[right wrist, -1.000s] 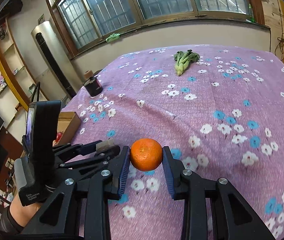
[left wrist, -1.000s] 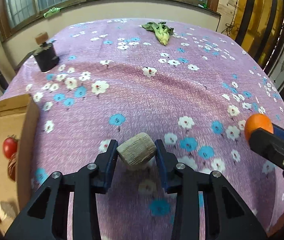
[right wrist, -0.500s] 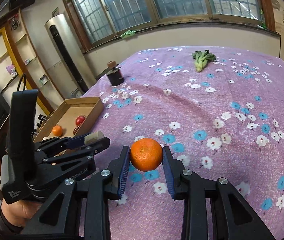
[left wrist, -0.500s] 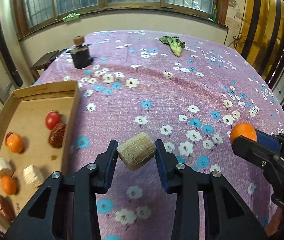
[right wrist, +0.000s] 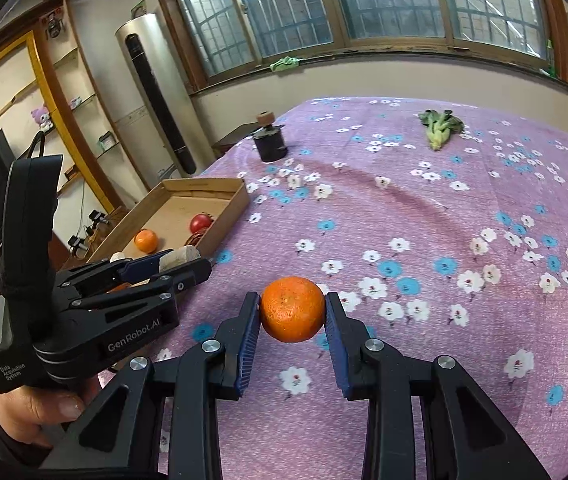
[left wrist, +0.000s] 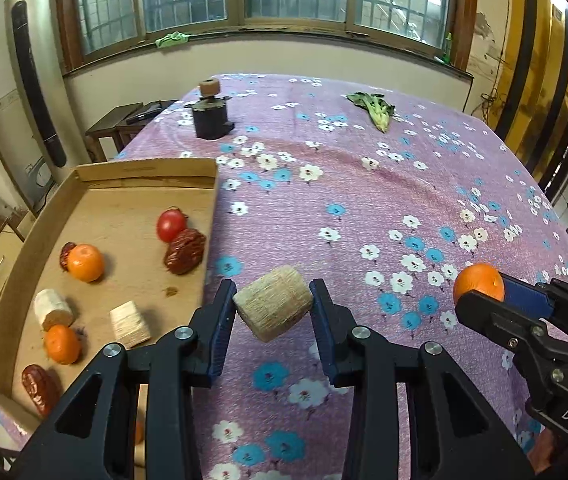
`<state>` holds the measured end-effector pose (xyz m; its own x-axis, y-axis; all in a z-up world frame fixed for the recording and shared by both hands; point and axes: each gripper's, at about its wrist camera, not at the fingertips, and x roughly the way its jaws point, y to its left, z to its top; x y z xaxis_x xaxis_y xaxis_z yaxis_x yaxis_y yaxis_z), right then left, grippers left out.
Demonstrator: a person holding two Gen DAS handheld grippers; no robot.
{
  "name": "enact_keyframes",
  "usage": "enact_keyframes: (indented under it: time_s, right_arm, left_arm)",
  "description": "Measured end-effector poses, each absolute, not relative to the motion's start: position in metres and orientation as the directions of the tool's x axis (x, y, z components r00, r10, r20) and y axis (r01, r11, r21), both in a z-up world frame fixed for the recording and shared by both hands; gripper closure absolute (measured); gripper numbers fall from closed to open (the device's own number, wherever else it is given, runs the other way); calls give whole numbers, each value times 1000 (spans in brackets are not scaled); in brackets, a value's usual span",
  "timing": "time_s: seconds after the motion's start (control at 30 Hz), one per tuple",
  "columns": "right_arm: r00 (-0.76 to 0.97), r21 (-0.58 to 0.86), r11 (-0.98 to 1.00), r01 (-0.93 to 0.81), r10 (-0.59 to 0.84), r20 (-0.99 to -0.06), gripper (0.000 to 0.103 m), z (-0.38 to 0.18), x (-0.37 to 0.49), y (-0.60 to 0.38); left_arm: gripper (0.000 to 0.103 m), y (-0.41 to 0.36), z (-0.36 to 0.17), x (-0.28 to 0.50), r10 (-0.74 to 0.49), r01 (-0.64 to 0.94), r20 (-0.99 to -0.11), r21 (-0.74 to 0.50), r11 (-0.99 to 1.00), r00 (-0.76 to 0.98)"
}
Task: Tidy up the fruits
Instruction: 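Carry the beige block and the orange over the cardboard tray with both tools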
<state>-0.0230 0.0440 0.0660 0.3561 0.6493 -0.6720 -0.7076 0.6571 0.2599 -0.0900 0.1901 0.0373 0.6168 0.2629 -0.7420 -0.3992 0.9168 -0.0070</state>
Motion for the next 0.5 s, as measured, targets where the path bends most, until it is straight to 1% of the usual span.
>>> enact_keyframes:
  time_s: [0.5]
  right_arm:
    - [332,239,626,-742,654,-680,70,69,-38,70]
  left_arm:
    - [68,215,39,-110,283,-445,-740,-24,895,610]
